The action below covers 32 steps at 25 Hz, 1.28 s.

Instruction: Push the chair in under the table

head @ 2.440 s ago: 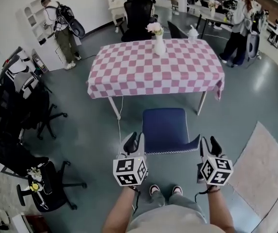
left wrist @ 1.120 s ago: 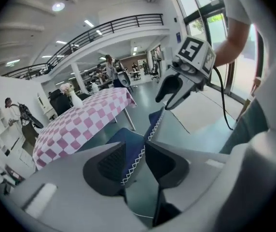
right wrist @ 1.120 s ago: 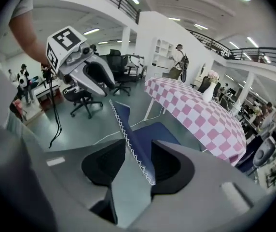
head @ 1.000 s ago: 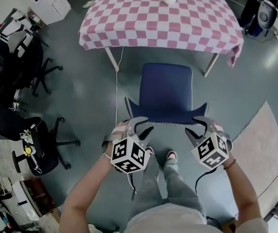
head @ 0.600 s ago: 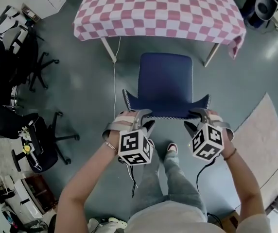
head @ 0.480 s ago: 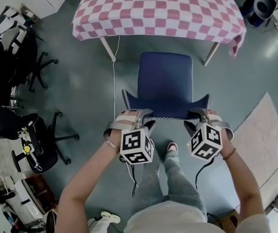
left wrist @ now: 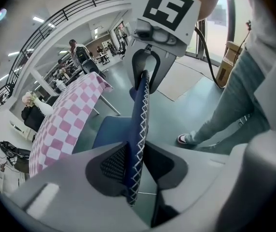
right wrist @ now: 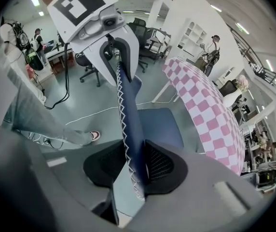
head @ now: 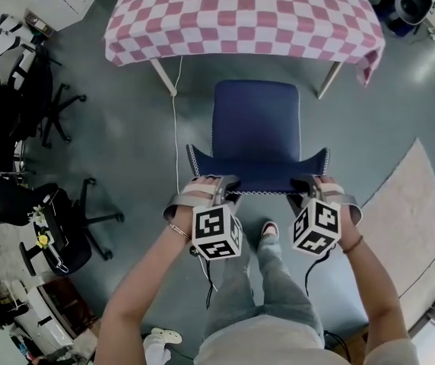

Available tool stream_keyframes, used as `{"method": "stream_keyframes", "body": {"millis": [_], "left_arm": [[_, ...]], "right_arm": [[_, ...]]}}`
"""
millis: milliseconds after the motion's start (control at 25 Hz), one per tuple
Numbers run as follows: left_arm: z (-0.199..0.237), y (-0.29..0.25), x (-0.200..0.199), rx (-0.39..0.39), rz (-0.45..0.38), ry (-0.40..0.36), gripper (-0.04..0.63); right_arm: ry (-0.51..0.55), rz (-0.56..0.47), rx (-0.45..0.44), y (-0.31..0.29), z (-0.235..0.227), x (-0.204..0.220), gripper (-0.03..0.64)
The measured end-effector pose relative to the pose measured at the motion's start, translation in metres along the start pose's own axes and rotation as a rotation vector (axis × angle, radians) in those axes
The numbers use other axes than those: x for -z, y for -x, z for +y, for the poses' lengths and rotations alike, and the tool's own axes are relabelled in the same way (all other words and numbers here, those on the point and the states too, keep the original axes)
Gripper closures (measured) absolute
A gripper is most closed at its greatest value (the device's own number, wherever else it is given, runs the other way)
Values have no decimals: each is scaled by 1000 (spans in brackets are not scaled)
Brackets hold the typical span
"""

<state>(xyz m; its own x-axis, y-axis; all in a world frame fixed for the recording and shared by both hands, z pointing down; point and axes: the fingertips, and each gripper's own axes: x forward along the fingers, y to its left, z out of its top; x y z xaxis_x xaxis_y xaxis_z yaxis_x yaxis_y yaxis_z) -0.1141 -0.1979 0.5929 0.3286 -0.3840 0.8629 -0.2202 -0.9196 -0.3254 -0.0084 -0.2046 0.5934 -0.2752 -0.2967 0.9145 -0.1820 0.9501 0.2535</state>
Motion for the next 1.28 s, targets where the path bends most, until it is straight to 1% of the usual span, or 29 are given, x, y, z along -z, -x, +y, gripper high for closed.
{"method": "stream_keyframes", "body": {"millis": [160, 360, 600, 760, 920, 1120, 1280], "left_arm": [[0, 0, 0, 12, 5, 0, 506], [0, 0, 0, 35, -2, 10, 509], [7, -3, -7, 28, -15, 3, 509], [18, -7, -10, 13, -18, 5, 508], [37, -13, -9, -9, -12, 14, 506], [56, -21, -8, -5, -6, 20, 505], [63, -25, -9, 13, 0, 33, 505]], "right_arm": [[13, -8, 5, 0, 0, 0, 506], [5, -20, -22, -1, 0, -1, 508], [-20, -26, -39, -1, -9, 3, 508], [-25, -31, -30, -3, -20, 3, 508], [-26, -33, -10, -9, -38, -2, 508], [-28, -46, -18, -16, -56, -6, 508], [-26, -58, -42, -21, -64, -6, 508]]}}
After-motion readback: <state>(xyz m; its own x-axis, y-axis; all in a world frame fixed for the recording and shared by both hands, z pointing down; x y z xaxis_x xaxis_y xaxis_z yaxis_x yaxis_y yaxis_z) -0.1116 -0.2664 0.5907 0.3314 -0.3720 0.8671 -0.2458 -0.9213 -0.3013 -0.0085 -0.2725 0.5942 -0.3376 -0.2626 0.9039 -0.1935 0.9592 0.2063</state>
